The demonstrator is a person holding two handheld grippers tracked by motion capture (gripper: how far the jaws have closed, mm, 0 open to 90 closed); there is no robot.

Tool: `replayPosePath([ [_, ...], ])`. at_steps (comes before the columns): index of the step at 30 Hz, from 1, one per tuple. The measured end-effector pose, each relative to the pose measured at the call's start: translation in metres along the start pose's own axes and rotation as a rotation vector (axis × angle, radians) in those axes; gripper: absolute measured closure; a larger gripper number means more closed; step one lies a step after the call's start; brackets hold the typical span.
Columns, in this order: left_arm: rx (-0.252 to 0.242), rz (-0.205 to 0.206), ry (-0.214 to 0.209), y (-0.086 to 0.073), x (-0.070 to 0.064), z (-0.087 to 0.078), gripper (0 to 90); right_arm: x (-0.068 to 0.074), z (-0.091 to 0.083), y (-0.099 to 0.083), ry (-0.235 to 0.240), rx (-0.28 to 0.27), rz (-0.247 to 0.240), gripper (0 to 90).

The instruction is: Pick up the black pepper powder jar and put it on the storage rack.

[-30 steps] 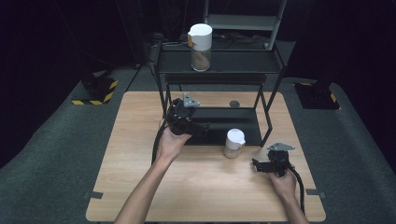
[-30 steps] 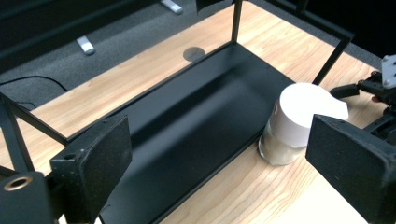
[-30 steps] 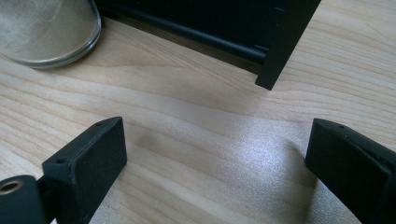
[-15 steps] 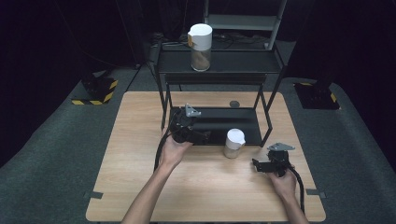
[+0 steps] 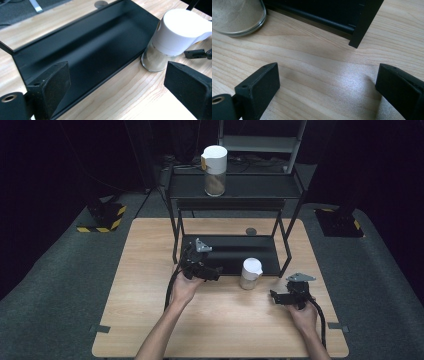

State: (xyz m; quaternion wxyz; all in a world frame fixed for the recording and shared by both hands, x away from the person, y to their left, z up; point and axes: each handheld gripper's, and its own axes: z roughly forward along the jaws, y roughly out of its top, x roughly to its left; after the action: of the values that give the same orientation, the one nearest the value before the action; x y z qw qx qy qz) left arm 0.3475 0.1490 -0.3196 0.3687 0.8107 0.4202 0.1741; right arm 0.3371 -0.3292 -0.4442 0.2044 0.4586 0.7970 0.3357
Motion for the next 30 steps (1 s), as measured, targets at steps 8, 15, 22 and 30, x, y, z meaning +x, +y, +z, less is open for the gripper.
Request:
replayPosePath([
  [8,0.010,-0.029,0.002,-0.016,0.003,0.011,6.7,0.000,0.000,0.000,0.000,0.000,0.000,4.8],
  [15,0.021,-0.041,0.019,-0.025,0.001,0.020,6.7,0.000,0.000,0.000,0.000,0.000,0.000,4.7],
  [22,0.043,-0.056,0.024,-0.039,0.001,0.033,6.6,0.000,0.000,0.000,0.000,0.000,0.000,4.7],
  [30,0.064,-0.059,0.032,-0.053,-0.001,0.046,6.5,0.000,0.000,0.000,0.000,0.000,0.000,4.7],
])
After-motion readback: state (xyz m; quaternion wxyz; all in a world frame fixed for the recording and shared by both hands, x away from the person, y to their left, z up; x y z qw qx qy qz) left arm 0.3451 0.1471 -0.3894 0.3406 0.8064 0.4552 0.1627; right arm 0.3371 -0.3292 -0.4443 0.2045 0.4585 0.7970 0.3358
